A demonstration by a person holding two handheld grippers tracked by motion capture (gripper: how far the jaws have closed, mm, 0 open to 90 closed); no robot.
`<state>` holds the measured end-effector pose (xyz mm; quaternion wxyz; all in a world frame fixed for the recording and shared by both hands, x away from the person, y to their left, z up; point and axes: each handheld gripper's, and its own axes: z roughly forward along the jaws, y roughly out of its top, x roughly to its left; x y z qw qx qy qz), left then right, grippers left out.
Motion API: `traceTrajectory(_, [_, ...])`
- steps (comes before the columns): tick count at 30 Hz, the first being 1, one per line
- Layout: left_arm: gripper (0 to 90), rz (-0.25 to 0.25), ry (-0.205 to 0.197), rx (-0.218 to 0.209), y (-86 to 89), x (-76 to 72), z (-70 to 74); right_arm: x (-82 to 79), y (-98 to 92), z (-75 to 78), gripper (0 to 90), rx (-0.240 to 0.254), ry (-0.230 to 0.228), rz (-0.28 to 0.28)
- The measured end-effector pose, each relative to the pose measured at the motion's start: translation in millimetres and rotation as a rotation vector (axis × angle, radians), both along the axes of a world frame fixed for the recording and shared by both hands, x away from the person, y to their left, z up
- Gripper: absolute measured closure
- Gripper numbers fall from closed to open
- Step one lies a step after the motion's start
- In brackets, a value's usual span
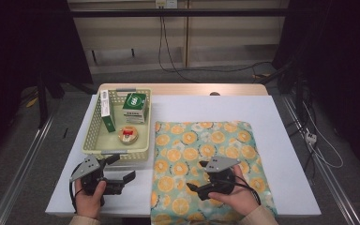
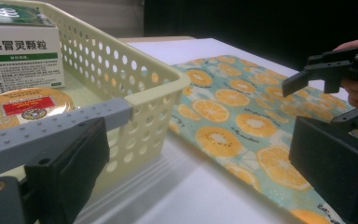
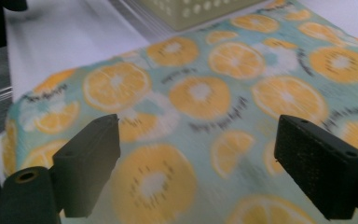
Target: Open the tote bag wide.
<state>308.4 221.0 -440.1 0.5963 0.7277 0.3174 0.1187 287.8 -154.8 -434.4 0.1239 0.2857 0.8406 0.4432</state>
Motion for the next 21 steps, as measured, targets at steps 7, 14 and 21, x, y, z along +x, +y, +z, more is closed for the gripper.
traceTrajectory(7, [4.6,0.002,0.002,-0.003,0.7,-0.2,0.4,12.5,42.0,-1.8,26.3,-0.036,0.037,0.117])
traceTrajectory(14, [4.5,0.003,0.003,-0.012,3.4,-0.5,1.1,19.2,73.6,-8.6,25.1,-0.021,0.077,0.173])
traceTrajectory(21, [4.5,0.008,0.005,-0.023,3.6,-0.6,1.2,16.8,92.8,-21.2,26.6,-0.096,0.103,0.231])
